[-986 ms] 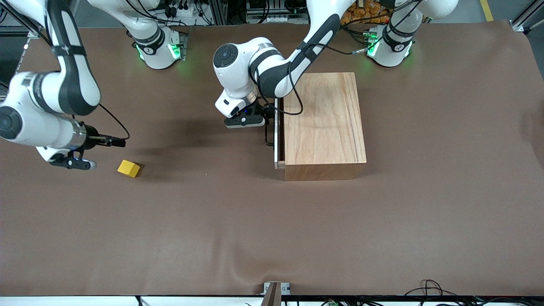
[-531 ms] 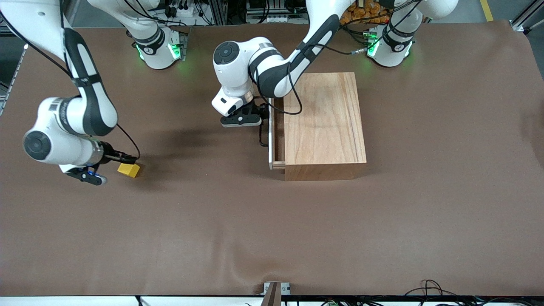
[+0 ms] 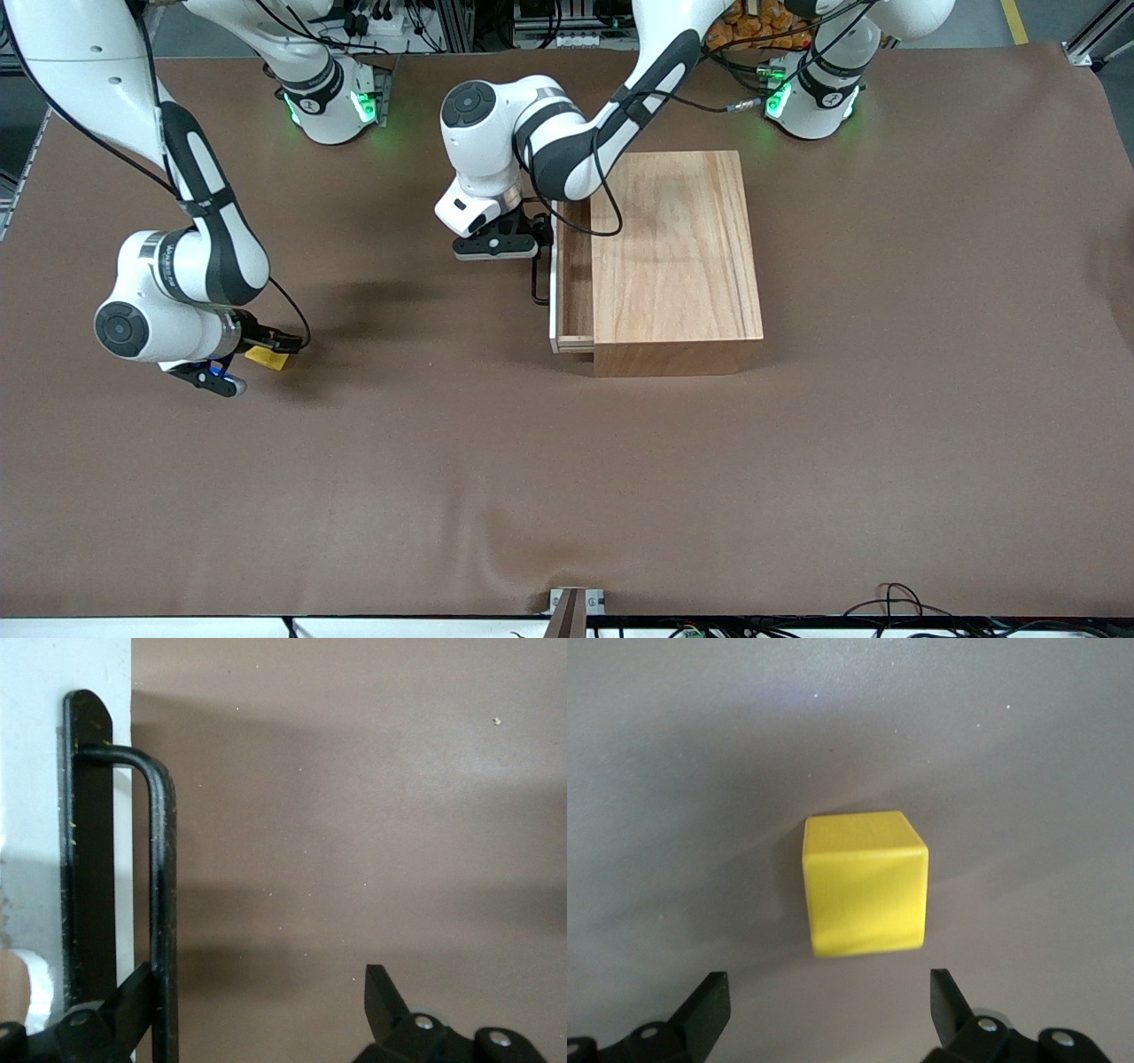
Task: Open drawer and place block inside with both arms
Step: 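Grasp the yellow cube with the right gripper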
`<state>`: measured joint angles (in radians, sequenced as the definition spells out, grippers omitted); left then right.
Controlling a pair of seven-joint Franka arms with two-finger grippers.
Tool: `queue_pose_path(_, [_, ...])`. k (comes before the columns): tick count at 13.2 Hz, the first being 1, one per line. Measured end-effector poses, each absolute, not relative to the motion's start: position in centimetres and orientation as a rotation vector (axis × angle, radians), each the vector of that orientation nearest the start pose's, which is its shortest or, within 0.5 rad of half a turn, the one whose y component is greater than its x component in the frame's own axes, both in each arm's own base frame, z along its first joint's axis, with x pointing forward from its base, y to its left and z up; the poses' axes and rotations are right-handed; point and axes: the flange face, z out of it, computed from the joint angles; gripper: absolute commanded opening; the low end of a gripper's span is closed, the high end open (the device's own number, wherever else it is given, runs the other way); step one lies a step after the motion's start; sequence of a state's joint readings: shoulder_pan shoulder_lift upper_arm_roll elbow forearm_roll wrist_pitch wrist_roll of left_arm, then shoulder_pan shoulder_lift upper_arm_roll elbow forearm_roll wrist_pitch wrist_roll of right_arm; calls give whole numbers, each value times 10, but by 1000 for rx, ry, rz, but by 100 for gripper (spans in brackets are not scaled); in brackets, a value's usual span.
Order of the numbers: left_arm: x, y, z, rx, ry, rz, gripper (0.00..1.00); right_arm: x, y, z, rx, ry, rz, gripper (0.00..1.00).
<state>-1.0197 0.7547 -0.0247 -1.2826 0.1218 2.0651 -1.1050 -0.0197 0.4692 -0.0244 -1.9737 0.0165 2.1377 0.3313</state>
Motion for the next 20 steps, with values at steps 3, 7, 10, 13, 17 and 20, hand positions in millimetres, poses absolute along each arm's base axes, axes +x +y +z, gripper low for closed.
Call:
queue_pose_path(3, [385,-644,306,-3146,-21,-153,100,580,-26,201,-3122,572,456,100])
queue_pose_path(7, [383,-649,307,-3176,-26,-174,100,586,-34,192,-3168,424,377,100])
queue_pose_path(10, [382,-655,309,-3207,-30,-196,100,585,-45,176,-3163,426,365,96])
queue_pose_path(13, [378,-662,310,-3252,-33,-226,100,585,-44,172,-3163,423,370,1])
queue_pose_path(17, [376,-669,313,-3315,-69,-215,100,586,-45,173,-3163,426,365,0])
queue_pose_path(20, [369,-678,313,-3367,-60,-229,100,586,-46,173,-3162,426,365,0])
